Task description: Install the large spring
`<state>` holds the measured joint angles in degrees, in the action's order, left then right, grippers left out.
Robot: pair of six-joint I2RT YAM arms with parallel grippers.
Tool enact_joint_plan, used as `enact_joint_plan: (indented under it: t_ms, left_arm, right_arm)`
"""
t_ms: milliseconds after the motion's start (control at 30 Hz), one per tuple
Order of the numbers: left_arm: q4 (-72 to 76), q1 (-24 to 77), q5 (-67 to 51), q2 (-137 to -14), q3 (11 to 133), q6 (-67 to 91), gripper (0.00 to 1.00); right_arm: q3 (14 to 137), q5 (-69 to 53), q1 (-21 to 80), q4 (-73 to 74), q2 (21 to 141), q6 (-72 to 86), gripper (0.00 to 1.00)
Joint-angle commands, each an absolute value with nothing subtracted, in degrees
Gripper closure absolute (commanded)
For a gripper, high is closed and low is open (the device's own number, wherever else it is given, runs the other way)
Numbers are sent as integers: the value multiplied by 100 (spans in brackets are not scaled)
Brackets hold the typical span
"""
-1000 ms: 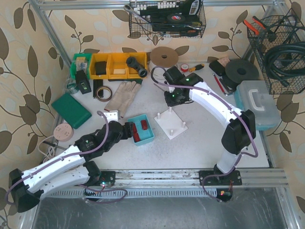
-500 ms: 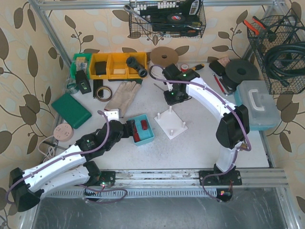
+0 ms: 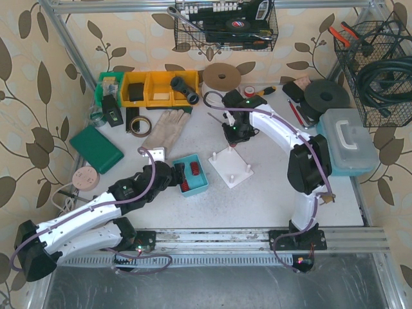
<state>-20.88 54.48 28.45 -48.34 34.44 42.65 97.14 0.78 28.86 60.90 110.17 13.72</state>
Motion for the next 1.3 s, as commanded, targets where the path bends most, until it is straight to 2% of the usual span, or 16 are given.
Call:
enact_joint_plan:
  t_ms: [0,900,1267]
  left_arm:
    - [-2032,5493,2983,-5011,3690,4232,8]
    - [-2078,5493,2928,-5349,3874,4151,8]
    - [-2074,5493,2931,-5370,3885,4155,8]
  right_arm:
    - [9626,-96,2814,5915,11062,1269,100]
    - [9886,23,2795,6070,11875,1231,100]
    - [9674,241,2695,5665,11713,1578,100]
